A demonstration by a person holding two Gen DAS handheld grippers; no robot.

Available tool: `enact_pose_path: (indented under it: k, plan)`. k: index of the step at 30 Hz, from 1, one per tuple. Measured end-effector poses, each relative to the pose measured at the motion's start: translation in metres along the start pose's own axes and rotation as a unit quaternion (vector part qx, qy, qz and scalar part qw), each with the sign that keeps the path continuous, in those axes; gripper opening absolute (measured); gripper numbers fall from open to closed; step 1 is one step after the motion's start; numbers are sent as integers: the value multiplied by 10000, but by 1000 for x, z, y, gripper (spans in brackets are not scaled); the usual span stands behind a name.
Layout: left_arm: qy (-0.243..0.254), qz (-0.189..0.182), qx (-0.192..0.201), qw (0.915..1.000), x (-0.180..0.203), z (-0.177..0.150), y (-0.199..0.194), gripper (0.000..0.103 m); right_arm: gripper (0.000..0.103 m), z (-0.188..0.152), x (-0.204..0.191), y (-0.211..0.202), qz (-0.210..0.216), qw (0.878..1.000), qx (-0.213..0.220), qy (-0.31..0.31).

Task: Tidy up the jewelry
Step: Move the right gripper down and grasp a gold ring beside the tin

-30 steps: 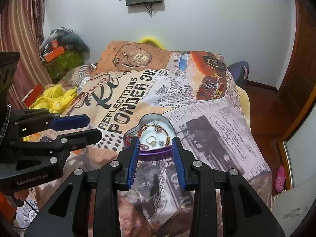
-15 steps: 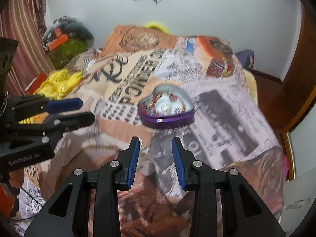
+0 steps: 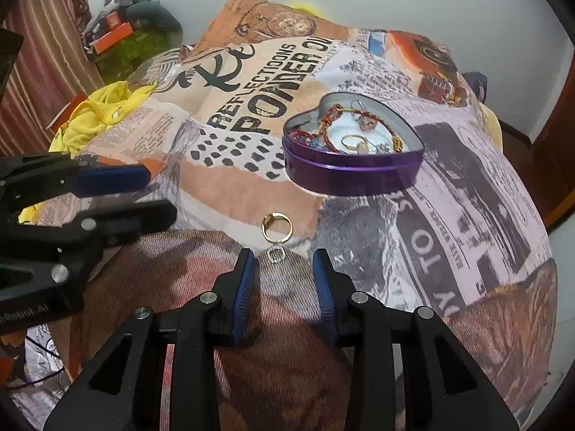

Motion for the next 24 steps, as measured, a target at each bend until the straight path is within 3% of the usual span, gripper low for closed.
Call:
enact_pose_path:
  k: [6,10,24]
  plan:
    - [-2,-51,0,10000,-1,3,5,38,29,-2,-3,3,49,9998,132,-143]
    - [37,-72,-9,10000,1,4,8,38,10,-1,-2,6,81,9997,157,-160]
    - [162,-368,-107,9991,24,13,26,38,9,-1,23,-9,21,9994,306,177]
Point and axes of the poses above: each gripper's, at about its wrist camera, not at the fingertips, and y roughly the way its jaws point, x to its right, z to its top, the point moved 1 cm from there along y, roughly the way its jaws point, and after that the axes turned 5 degrees about x, right-handed, at the moved point
